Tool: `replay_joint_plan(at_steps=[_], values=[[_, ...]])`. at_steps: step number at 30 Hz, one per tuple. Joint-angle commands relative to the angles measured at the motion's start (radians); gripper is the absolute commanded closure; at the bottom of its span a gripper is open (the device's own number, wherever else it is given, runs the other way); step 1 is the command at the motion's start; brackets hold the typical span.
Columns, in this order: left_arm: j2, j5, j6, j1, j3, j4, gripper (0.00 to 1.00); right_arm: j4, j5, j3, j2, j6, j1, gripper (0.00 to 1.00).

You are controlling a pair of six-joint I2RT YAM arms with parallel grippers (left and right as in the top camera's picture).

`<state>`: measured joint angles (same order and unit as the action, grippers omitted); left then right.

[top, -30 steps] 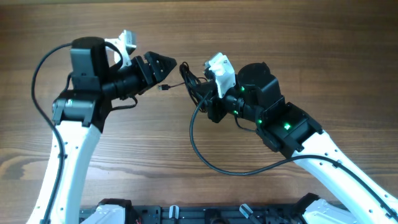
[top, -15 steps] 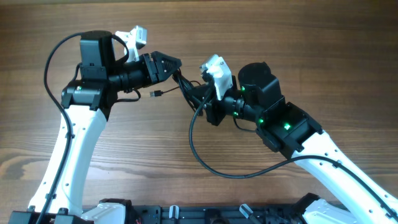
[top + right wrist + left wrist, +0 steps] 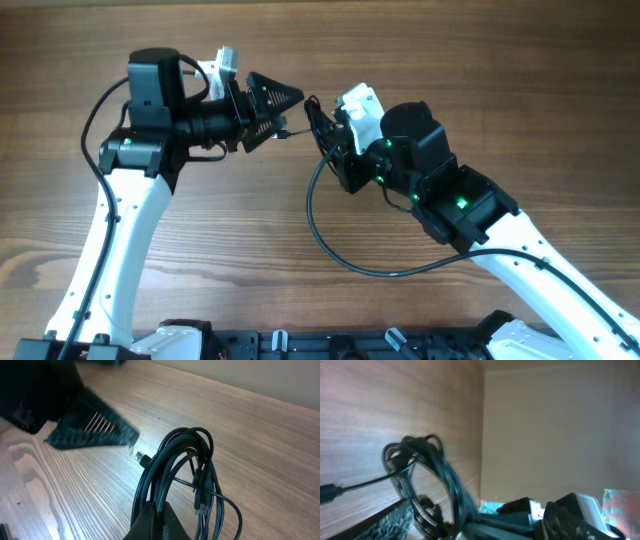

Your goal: Untangle cables

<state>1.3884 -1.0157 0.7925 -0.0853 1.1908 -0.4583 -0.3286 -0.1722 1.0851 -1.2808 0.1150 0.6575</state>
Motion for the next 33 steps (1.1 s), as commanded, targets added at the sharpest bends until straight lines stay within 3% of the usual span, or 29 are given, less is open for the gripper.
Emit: replay_joint_plan(at_steps=[1,3,11,18,19,21,24,27,31,33], values=[[0.002,-0.005,0.097,-0.004,0.013,0.057,0.20,0.024,-0.047,0.007,0.020,-0.007,0.000,0.95],[0.002,0.018,0.111,-0.004,0.013,0.059,0.30,0.031,-0.065,0.007,0.020,-0.004,0.000,0.95],[0.002,0.071,0.238,-0.010,0.013,0.047,0.35,0.029,-0.080,0.007,0.020,0.000,0.007,0.95],[0.003,0.135,0.237,-0.077,0.013,0.047,0.36,0.029,-0.091,0.007,0.020,0.019,0.007,0.95],[0.004,0.135,0.237,-0.078,0.013,0.047,0.40,0.029,-0.091,0.007,0.020,0.019,0.007,0.95],[0.009,0.135,0.238,-0.078,0.013,0.047,0.59,0.028,-0.091,0.007,0.020,0.020,0.007,0.96],[0.021,0.135,0.237,-0.083,0.012,0.047,0.63,0.028,-0.091,0.007,0.020,0.019,0.007,0.96],[0.056,0.134,0.237,-0.083,0.012,0.043,0.75,0.028,-0.091,0.007,0.020,0.019,0.007,0.95],[0.076,0.134,0.237,-0.083,0.012,0.028,0.84,0.028,-0.090,0.007,0.019,0.019,0.007,0.95],[0.076,0.132,0.237,-0.083,0.012,0.028,0.96,0.028,-0.086,0.007,0.019,0.018,0.007,0.96]])
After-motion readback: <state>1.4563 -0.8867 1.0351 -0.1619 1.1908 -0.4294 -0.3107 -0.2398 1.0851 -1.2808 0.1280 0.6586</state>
